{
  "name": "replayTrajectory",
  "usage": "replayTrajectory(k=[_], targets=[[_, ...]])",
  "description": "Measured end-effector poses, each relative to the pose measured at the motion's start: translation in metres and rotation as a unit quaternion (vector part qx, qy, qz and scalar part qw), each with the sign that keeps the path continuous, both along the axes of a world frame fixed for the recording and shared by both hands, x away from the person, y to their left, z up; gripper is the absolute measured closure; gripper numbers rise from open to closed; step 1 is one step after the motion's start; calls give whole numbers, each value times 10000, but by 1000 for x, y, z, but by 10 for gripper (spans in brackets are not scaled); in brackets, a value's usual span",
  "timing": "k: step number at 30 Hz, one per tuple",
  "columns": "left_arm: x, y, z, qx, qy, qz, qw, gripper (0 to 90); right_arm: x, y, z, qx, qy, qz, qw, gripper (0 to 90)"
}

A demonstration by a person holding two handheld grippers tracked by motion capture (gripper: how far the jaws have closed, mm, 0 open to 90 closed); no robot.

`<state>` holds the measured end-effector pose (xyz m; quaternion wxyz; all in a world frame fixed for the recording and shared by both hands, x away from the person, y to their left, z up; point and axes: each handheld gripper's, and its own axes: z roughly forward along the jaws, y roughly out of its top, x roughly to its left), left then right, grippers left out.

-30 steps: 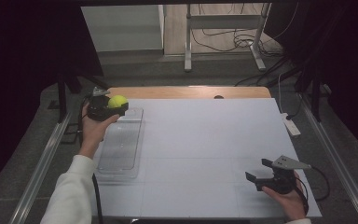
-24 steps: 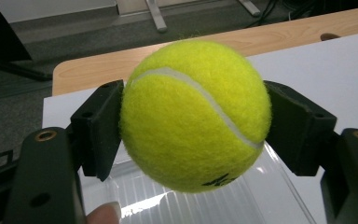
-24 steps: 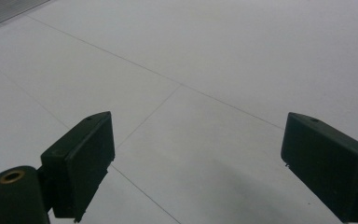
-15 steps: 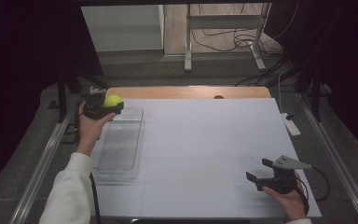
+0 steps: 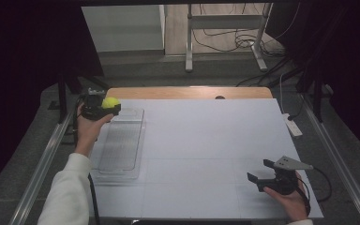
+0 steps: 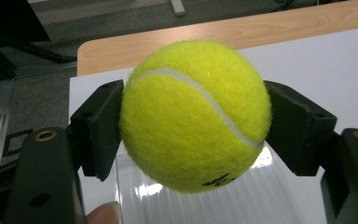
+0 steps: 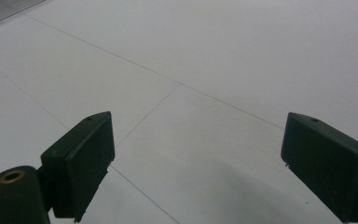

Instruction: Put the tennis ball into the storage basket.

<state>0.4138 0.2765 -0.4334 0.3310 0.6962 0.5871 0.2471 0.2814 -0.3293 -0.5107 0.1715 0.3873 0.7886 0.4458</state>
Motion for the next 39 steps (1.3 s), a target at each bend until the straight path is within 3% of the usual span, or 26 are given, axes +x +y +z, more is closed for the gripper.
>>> replayTrajectory(k=[16, 39], targets=[[10, 2, -10, 111, 237, 12, 9997, 265, 0, -1, -1, -12, -4, -16, 10000, 97], [20, 0, -28, 335, 720, -52, 9968, 264, 0, -2, 0, -20, -5, -20, 10000, 97]])
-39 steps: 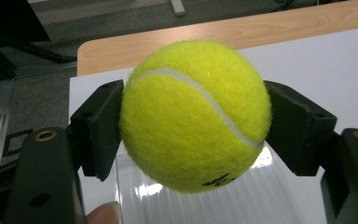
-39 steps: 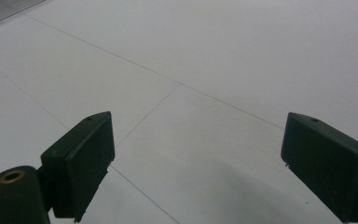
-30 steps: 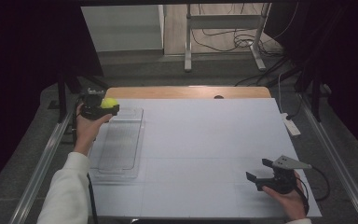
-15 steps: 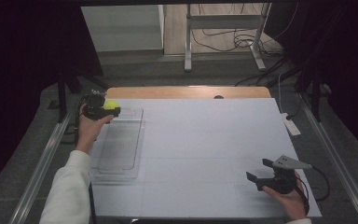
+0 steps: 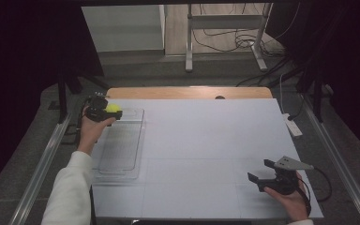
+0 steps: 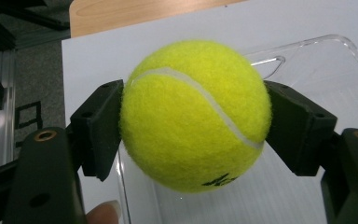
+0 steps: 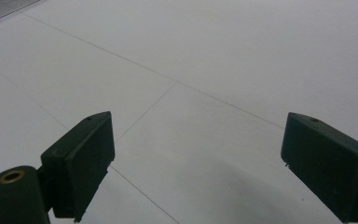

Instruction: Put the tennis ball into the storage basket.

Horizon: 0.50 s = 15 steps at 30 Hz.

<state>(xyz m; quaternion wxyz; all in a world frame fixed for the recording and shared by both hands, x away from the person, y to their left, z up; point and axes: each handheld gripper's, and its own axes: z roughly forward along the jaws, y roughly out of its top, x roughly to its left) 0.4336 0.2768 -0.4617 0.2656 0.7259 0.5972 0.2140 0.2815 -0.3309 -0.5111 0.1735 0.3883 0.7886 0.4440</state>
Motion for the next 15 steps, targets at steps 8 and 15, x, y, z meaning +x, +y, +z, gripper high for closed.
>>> replayTrajectory(k=[8, 15], targets=[[1, 0, -7, 62, 110, -17, 9999, 264, 0, 0, -1, 0, 10, 1, 10000, 97], [2, -1, -11, 105, 218, -50, 9997, 264, 0, 0, 0, 3, 13, -9, 10000, 97]])
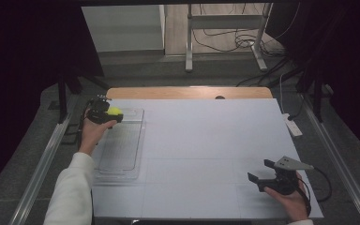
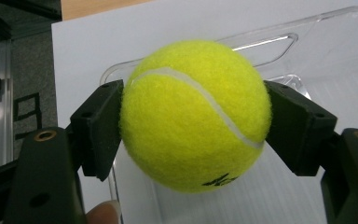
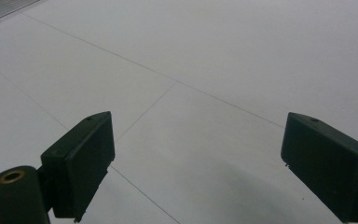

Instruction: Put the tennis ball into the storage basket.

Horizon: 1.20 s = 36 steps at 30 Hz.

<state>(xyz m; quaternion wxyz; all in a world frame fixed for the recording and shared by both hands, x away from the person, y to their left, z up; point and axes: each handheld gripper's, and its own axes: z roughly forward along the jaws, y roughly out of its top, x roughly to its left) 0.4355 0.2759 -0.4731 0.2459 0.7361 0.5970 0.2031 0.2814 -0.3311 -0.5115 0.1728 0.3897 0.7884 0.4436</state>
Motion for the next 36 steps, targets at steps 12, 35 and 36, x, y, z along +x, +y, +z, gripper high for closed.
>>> replayTrajectory(k=[12, 35, 36], targets=[[0, -3, -7, 27, 172, -63, 9998, 264, 0, 0, 0, -11, -12, -10, 10000, 97], [5, -16, -25, 285, 728, -184, 9968, 262, 0, -1, 0, -9, 4, -12, 10000, 97], [5, -17, -26, 311, 736, -189, 9966, 261, 0, -1, 0, -5, 3, -11, 10000, 97]])
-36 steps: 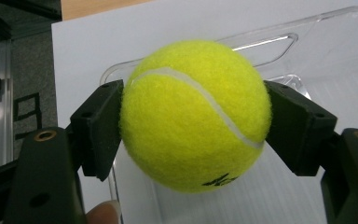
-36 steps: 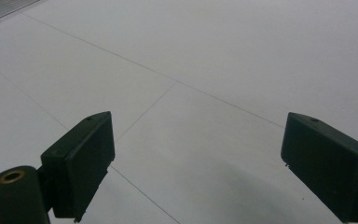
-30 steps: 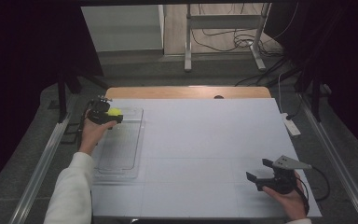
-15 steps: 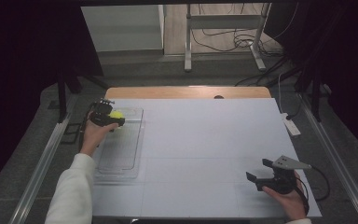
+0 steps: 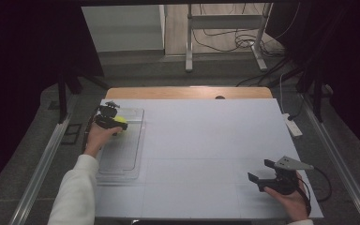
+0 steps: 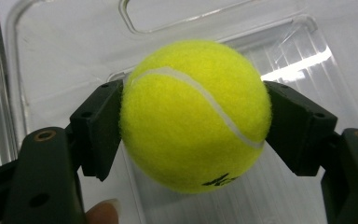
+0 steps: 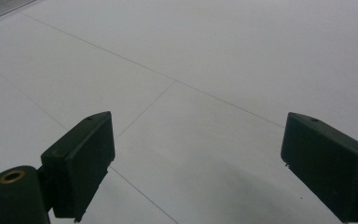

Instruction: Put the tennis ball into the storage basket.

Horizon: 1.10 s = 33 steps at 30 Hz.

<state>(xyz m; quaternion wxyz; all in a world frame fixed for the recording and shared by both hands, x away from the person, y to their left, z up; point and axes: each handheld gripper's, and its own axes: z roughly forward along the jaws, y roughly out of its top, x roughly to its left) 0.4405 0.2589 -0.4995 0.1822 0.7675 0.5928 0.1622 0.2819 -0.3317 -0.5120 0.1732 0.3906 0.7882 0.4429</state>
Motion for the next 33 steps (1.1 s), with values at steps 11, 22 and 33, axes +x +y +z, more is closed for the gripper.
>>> replayTrajectory(k=[11, 22, 33], targets=[[0, -1, 0, 31, -19, 8, 10000, 241, 1, 0, 0, -17, 10, 5, 10000, 98], [-6, -4, 8, -49, -326, 14, 9995, 153, 0, 0, 0, -15, 13, 9, 10000, 97], [-25, 2, 27, -476, -936, -10, 9945, 148, 1, -1, -1, 4, 18, 11, 10000, 97]])
